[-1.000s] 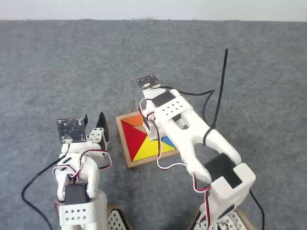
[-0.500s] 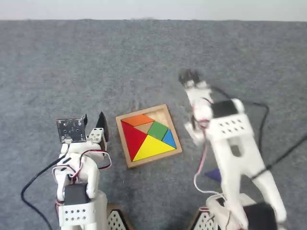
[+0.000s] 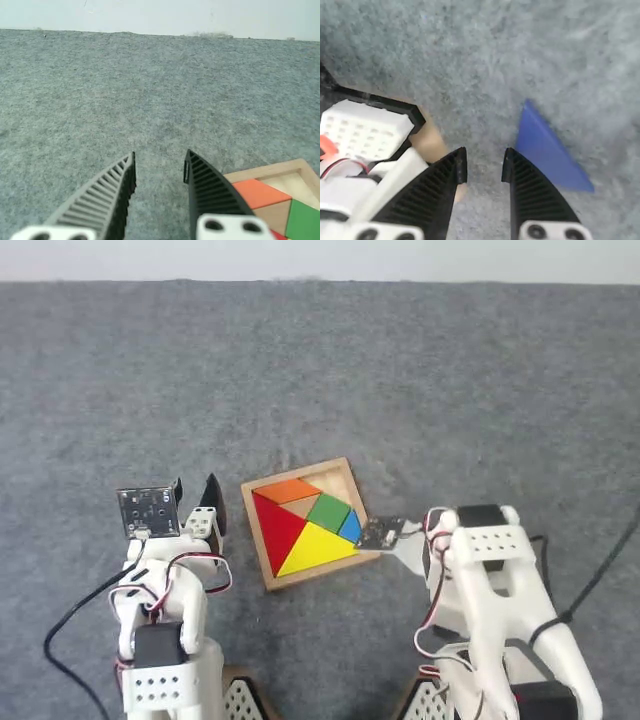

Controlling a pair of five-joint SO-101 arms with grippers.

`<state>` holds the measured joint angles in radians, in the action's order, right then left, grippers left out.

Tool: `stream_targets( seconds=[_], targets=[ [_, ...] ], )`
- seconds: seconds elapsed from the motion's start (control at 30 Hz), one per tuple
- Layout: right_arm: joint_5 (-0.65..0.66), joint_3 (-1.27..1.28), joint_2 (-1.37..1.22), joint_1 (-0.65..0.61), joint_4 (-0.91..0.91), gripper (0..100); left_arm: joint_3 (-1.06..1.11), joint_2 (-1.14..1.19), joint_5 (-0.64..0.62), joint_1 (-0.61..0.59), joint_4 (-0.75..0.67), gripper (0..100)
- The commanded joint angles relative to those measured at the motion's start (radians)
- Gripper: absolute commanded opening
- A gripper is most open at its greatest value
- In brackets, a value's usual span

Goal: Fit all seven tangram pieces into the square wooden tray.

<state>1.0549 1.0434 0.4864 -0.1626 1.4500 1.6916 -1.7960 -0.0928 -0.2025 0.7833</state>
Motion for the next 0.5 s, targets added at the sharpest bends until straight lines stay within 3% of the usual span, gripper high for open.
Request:
stream_targets(
  seconds=[0.0, 0.2, 0.47],
  targets=[
    [0.021, 0.06, 0.039, 0.013, -0.099, 11.9, -0.008, -0.017, 0.014, 0.006, 0.003, 15],
    [0.018, 0.101, 0.038, 0.039, -0.168, 20.3, -0.008, -0.017, 0.014, 0.006, 0.003, 15],
    [0.018, 0.083, 0.038, 0.185, -0.292, 20.3, -0.008, -0.017, 0.014, 0.006, 0.003, 15]
  ],
)
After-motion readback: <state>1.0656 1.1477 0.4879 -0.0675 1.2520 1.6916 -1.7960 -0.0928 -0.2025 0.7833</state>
